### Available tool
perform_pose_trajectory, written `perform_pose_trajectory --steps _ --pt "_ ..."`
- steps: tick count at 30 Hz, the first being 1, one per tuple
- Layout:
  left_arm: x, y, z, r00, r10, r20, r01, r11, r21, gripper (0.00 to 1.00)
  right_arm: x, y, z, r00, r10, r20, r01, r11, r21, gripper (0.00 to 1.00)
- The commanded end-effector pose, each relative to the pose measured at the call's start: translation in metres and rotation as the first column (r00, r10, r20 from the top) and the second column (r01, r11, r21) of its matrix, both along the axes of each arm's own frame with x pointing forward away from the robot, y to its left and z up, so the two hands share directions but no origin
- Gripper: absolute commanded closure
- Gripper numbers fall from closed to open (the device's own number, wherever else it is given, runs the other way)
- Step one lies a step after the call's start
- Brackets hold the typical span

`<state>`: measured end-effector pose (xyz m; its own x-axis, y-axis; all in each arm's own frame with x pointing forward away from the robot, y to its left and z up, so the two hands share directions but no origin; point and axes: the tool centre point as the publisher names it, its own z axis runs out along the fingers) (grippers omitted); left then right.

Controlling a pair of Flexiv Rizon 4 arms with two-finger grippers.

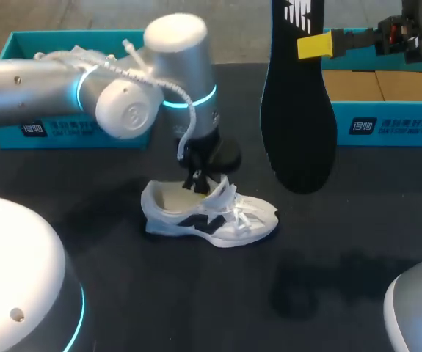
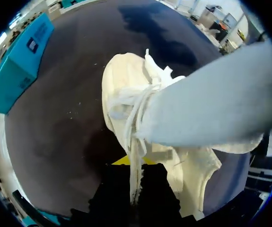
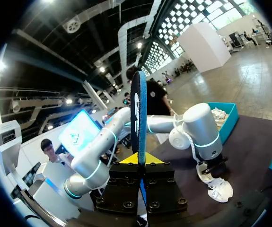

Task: Take the shoe out of the shoebox, open the shoe tongue, remove and reinsert the insole, then place the shoe into the shoebox

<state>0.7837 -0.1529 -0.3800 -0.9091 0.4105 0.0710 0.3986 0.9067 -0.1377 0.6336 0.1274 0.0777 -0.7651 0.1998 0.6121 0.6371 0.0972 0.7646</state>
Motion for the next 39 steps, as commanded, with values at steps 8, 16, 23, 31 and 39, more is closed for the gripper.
perform_pose_trajectory --steps 8,16,23,31,39 --pt "0.007 -0.005 0.026 0.711 -0.67 -0.213 0.703 0.686 0.186 1.0 0.003 0.003 0.001 1.0 0.002 -0.003 -0.002 1.0 -0.004 1.0" --pt "0.001 -0.003 0.027 0.584 -0.798 -0.149 0.808 0.553 0.203 1.0 0.003 0.003 0.001 1.0 0.002 -0.003 -0.002 1.0 -0.004 1.0" --pt "0.001 -0.003 0.027 0.584 -0.798 -0.149 0.808 0.553 0.203 1.0 0.003 0.003 0.001 1.0 0.002 -0.003 -0.002 1.0 -0.004 1.0" --pt "0.004 -0.015 0.03 0.53 -0.833 -0.16 0.846 0.508 0.163 1.0 0.003 0.003 0.001 1.0 0.002 -0.003 -0.002 1.0 -0.004 1.0" --pt "0.006 -0.043 0.032 0.462 -0.874 -0.153 0.886 0.445 0.133 1.0 0.003 0.003 0.001 1.0 0.002 -0.003 -0.002 1.0 -0.004 1.0"
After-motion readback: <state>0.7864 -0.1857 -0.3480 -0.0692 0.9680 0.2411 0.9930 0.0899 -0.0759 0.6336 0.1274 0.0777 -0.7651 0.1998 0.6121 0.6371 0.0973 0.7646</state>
